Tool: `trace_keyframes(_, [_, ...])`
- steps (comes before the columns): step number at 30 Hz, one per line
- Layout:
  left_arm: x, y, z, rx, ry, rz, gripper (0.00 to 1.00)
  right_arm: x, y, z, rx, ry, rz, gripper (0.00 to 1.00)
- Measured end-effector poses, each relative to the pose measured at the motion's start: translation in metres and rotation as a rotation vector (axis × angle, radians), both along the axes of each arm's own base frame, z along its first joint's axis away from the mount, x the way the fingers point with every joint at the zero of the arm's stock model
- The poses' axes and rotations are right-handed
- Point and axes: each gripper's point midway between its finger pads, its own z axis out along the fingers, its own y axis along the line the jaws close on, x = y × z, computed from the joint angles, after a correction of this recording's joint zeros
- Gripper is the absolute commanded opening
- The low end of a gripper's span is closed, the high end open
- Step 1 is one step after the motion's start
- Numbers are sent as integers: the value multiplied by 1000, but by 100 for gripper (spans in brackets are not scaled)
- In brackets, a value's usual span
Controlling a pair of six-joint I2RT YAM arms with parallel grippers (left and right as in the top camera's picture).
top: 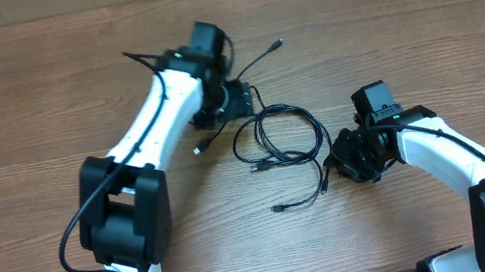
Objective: Untangle cables
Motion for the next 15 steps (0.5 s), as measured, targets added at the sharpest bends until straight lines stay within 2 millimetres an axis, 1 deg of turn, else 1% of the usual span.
trace_keyframes(2, [-5, -10, -7, -4, -6, -20, 76, -4, 0, 0, 0, 17, 0, 36])
trace_keyframes(3, [-7, -16, -10, -8, -10, -22, 72, -5, 0, 0, 2, 24, 1, 35])
trace_keyframes(4, [-9, -20, -13, -10, -13, -25, 71, -6, 0, 0, 5, 28, 1, 35])
trace_keyframes(7, [-13, -28, -23, -7, -23, -7, 69, -9, 2, 0, 17, 41, 3, 35])
trace_keyframes(10, [-14, -33, -29, -5, -37, 9, 72, -12, 3, 1, 23, 51, 4, 35])
trace_keyframes(12, [-13, -32, -32, 15, -50, 18, 78, -12, 3, 1, 24, 54, 4, 36])
trace_keyframes(15, [-12, -24, -34, 59, -57, 42, 82, -12, 3, 1, 26, 55, 4, 36])
